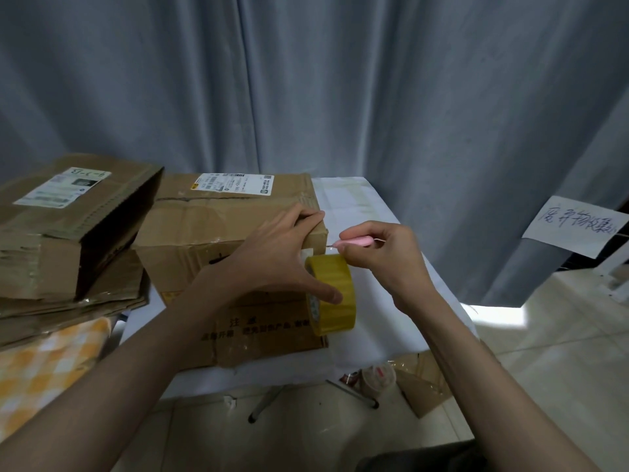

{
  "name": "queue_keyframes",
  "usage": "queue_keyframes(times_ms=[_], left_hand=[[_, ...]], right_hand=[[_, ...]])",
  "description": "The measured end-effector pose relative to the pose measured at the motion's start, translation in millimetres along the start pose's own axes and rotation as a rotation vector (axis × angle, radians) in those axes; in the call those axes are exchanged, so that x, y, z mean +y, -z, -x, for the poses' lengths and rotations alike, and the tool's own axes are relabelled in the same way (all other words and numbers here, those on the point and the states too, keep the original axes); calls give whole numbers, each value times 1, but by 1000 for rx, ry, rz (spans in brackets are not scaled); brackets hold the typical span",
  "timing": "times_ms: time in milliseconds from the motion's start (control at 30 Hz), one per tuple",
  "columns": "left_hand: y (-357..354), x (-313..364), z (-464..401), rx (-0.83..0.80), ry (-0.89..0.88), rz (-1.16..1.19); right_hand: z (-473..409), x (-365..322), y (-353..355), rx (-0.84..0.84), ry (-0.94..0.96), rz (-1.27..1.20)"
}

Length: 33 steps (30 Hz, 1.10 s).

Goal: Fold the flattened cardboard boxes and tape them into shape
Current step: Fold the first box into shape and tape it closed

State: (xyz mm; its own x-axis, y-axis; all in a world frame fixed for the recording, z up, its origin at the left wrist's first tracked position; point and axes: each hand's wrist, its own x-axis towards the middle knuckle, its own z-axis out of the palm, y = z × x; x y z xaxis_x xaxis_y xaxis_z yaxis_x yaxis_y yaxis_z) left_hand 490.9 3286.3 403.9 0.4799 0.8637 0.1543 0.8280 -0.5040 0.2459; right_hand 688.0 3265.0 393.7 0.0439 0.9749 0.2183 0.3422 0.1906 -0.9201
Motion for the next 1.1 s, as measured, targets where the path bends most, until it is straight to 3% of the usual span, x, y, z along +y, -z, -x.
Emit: queue_keyframes(times_ms=[267, 433, 600, 667, 733, 833, 1100], left_hand=[[-4, 0, 2, 31, -16, -87], [-5, -1, 1, 29, -12, -91], [-8, -2, 1, 53, -23, -92], [-11, -4, 0, 76, -24, -98], [-12, -3, 0, 88, -35, -111], [-9, -1, 1, 70, -37, -108], [3, -4, -28, 227, -42, -89]], right_hand=[[-4, 43, 1, 242, -134, -33], [10, 91, -20, 198, -194, 181], [10, 91, -20, 118, -97, 428], [13, 73, -18, 90, -108, 220], [19, 51, -18, -79, -268, -65], [28, 41, -23, -269, -439, -169], [55, 59, 0, -254, -491, -512]])
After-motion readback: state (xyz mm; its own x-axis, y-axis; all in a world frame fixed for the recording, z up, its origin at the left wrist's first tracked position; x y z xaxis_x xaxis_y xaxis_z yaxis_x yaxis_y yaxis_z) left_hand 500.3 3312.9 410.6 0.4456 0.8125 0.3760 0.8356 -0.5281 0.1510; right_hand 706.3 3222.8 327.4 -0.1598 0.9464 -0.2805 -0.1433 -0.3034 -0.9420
